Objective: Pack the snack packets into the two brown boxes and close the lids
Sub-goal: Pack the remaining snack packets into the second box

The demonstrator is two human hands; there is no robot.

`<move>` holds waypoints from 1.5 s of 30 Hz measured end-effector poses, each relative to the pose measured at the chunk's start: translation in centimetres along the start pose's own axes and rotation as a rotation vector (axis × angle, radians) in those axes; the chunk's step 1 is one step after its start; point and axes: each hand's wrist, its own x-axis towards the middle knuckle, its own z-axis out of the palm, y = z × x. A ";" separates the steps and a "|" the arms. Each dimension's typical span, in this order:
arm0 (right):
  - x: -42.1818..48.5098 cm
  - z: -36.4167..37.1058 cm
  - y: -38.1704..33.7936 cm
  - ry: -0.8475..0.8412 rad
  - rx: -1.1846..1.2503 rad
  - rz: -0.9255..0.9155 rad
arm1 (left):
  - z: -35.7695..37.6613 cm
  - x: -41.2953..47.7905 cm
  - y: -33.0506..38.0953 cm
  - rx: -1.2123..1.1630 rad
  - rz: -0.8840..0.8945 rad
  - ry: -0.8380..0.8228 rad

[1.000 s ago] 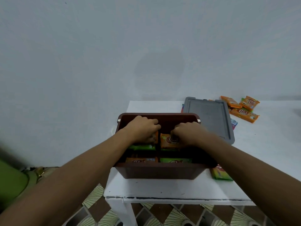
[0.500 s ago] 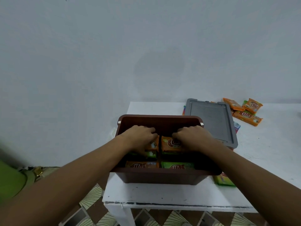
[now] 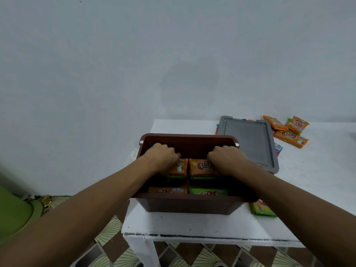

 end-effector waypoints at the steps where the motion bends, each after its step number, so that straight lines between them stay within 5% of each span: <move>1: -0.1 -0.2 0.1 -0.022 0.025 -0.007 | -0.2 0.0 -0.1 -0.037 -0.006 -0.019; 4: -0.5 -1.1 0.7 0.028 0.245 -0.051 | -0.7 -0.3 -0.6 -0.160 -0.018 -0.023; 11: -5.9 1.4 6.8 0.765 0.747 0.154 | -3.8 1.1 1.8 -0.421 0.085 0.301; 20: -14.9 12.0 9.0 0.118 0.444 0.057 | -10.0 4.9 8.5 -0.566 0.122 0.635; 29: -19.9 16.7 16.1 0.186 0.459 0.012 | -14.9 9.0 18.8 -0.501 0.163 0.492; 38: -23.2 21.2 25.2 0.441 0.570 0.447 | -12.8 14.7 27.2 -0.418 0.026 0.302; 41: -23.0 22.8 26.4 0.534 0.633 0.430 | -12.4 16.8 28.4 -0.386 -0.017 0.271; 45: -22.9 23.1 26.9 0.447 0.615 0.377 | -12.3 19.9 28.8 -0.343 -0.107 0.196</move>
